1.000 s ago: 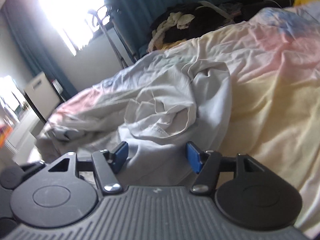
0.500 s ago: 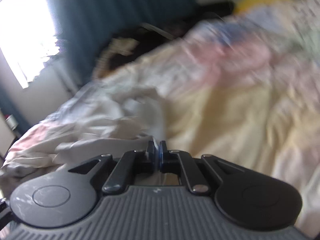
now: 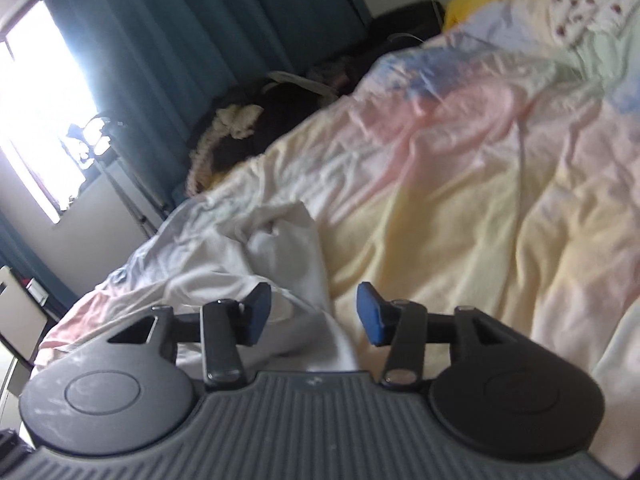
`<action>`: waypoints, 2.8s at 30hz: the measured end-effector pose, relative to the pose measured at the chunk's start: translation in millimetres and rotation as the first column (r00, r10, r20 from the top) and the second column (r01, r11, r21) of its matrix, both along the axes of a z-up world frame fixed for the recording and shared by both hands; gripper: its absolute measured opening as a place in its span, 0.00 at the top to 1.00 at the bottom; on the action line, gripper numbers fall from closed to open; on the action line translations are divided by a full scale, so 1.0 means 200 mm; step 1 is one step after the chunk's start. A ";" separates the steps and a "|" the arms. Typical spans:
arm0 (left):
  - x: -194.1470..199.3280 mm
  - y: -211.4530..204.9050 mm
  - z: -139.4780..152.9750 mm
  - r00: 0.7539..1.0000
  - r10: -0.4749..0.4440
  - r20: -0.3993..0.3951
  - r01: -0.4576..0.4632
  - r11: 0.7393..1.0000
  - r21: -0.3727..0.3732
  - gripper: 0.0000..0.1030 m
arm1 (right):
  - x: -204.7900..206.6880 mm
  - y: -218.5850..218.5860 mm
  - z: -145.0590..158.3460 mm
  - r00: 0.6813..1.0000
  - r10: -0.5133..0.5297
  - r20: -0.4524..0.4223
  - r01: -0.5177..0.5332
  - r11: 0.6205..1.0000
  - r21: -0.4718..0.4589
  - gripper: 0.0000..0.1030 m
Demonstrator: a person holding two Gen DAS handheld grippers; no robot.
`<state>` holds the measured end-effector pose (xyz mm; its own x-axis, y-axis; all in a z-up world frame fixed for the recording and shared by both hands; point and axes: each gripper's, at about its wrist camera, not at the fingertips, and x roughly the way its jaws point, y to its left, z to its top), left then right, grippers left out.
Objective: Fold clothes
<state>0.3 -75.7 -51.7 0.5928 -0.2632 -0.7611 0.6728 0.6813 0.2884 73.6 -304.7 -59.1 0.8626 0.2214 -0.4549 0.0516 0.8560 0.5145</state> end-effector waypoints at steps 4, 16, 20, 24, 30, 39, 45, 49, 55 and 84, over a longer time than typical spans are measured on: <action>0.01 -0.03 -0.10 0.999 -0.009 -0.047 0.015 0.994 0.112 0.21 | -0.02 0.05 0.06 0.998 0.045 0.040 -0.042 0.997 -0.062 0.52; 0.17 0.18 -0.06 0.968 0.248 -0.044 -0.251 0.965 -0.078 0.91 | -0.05 0.16 0.09 0.972 0.217 0.094 -0.209 0.974 -0.084 0.52; 0.17 0.37 0.10 0.908 0.419 -0.002 -0.394 0.851 -0.347 0.92 | -0.11 0.27 0.14 0.924 0.356 0.141 -0.344 0.933 -0.104 0.52; 0.17 0.48 0.16 0.866 0.499 -0.035 -0.457 0.762 -0.459 0.92 | -0.17 0.44 0.14 0.849 0.513 0.123 -0.496 0.856 -0.145 0.50; 0.18 0.55 0.18 0.837 0.541 -0.079 -0.501 0.701 -0.507 0.91 | -0.24 0.64 0.10 0.762 0.646 0.038 -0.619 0.745 -0.250 0.44; 0.21 0.57 0.17 0.826 0.550 -0.126 -0.528 0.675 -0.515 0.91 | -0.22 0.82 -0.09 0.768 0.611 -0.193 -0.628 0.659 -0.414 0.75; 0.21 0.49 0.18 0.821 0.561 -0.107 -0.542 0.705 -0.458 0.64 | -0.15 0.72 -0.08 0.834 0.528 -0.158 -0.543 0.741 -0.395 0.88; 0.15 0.41 0.24 0.777 0.628 -0.048 -0.592 0.702 -0.395 0.24 | -0.09 0.67 -0.10 0.846 0.511 -0.152 -0.529 0.770 -0.357 0.88; -0.02 0.18 0.48 0.735 0.678 -0.026 -0.649 0.692 -0.316 0.07 | -0.06 0.64 -0.10 0.853 0.499 -0.154 -0.522 0.801 -0.294 0.88; -0.42 -0.18 1.05 0.825 0.561 -0.064 -0.541 0.754 -0.371 0.00 | -0.09 0.58 -0.07 0.878 0.458 -0.143 -0.479 0.853 -0.210 0.87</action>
